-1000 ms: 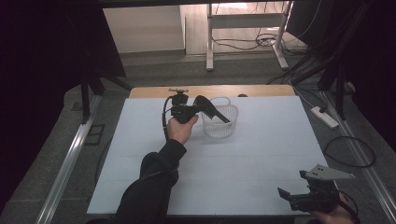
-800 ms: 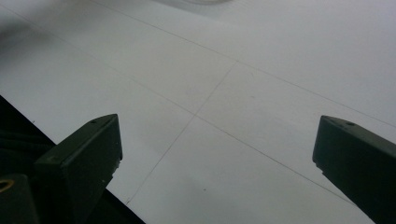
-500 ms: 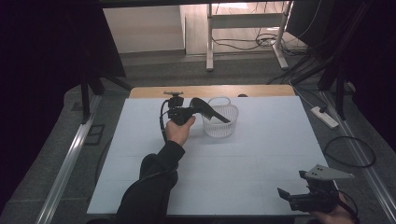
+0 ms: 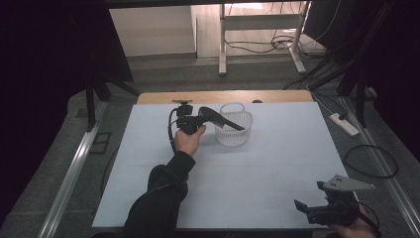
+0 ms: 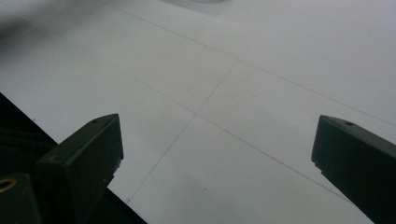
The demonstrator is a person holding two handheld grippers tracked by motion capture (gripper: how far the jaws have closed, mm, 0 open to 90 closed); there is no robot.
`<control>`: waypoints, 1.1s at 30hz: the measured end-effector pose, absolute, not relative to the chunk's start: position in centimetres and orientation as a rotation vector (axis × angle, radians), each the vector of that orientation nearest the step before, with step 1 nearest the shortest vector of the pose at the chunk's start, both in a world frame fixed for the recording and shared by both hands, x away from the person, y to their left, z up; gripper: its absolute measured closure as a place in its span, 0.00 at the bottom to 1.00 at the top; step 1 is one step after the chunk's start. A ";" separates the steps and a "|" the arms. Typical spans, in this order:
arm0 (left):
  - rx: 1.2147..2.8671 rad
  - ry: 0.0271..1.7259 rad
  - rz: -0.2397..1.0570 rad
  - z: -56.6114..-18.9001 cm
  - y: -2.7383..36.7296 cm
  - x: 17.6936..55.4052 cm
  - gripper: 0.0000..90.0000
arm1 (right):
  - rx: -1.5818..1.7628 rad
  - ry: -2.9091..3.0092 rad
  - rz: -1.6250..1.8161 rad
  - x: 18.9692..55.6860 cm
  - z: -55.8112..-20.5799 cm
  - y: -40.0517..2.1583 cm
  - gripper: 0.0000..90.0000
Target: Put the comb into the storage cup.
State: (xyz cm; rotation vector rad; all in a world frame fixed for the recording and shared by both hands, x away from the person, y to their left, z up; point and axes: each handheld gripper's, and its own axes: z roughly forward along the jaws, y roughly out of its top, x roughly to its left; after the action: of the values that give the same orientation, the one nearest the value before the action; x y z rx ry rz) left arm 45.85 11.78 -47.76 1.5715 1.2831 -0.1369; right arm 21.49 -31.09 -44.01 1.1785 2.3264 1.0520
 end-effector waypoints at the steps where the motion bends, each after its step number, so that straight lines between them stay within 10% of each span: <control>1: 1.567 1.280 -0.138 -47.8 11.8 45.8 0.84 | 1.179 2.326 1.052 21.5 -44.0 -31.1 0.03; 33: 1.624 1.284 -0.101 -47.4 12.4 45.8 0.67 | 1.176 2.332 1.048 21.5 -44.0 -31.0 0.03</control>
State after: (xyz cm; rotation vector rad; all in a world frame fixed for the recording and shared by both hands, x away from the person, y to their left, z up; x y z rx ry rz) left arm 45.85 12.40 -47.42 1.6241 1.2837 -0.1013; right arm 21.50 -31.01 -44.04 1.1756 2.3315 1.0478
